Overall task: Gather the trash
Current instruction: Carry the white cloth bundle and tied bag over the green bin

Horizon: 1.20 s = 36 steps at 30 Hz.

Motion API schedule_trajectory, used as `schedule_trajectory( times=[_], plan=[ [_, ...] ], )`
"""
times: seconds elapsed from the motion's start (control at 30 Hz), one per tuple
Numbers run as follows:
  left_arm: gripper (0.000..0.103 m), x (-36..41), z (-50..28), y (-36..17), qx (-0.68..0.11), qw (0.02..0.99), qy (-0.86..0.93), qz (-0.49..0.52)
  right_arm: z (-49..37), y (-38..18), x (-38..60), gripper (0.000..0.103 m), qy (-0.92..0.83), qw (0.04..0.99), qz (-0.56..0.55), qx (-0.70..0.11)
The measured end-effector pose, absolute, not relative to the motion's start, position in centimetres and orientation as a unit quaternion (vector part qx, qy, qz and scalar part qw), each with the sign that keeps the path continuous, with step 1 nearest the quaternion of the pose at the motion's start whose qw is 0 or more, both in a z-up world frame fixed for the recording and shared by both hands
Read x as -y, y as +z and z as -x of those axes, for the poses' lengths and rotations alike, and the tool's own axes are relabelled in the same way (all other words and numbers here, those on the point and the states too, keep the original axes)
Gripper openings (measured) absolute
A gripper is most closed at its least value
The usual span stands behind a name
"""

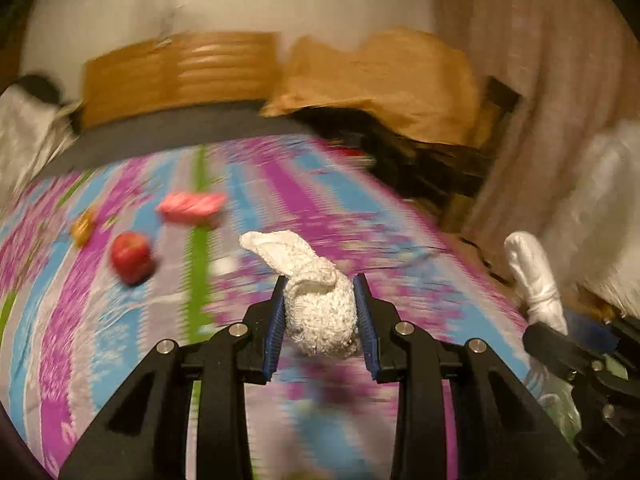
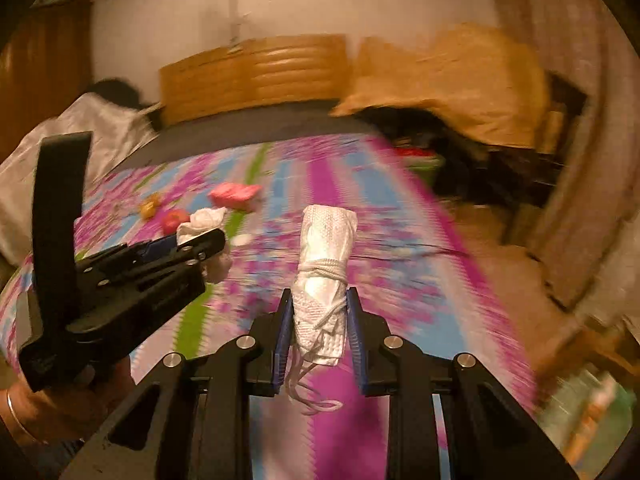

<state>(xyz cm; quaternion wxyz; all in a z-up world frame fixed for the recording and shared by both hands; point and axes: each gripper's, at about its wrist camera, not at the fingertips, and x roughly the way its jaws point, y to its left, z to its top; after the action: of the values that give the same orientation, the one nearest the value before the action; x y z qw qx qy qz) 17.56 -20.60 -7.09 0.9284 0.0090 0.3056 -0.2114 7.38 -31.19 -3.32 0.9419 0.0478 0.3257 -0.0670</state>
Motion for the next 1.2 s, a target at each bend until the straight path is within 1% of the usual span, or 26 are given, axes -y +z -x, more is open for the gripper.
schedule_trajectory(
  times=[0.3,0.53,0.67,0.87,1.2],
  plan=[
    [0.031,35.7,-10.1,-3.7,-0.266,0.889,-0.364,-0.084,9.0,1.1,43.0,0.027,-0.255,0.922,-0.063,-0.284],
    [0.031,45.5,-4.4,-3.4,-0.247,0.840,-0.459,-0.150,19.8,1.1,51.3,0.027,-0.385,0.874,-0.109,-0.275],
    [0.031,49.6,-1.5,-3.8,-0.232,0.809,-0.507,-0.185,21.6,0.2,54.2,0.027,-0.415,0.857,-0.134,-0.276],
    [0.031,54.1,0.4,-5.4,-0.245,0.766,-0.551,-0.222,22.4,-1.6,56.2,0.027,-0.426,0.844,-0.160,-0.284],
    [0.031,56.2,3.0,-8.0,-0.250,0.718,-0.590,-0.271,22.3,-3.5,57.9,0.027,-0.420,0.836,-0.198,-0.294]
  ],
)
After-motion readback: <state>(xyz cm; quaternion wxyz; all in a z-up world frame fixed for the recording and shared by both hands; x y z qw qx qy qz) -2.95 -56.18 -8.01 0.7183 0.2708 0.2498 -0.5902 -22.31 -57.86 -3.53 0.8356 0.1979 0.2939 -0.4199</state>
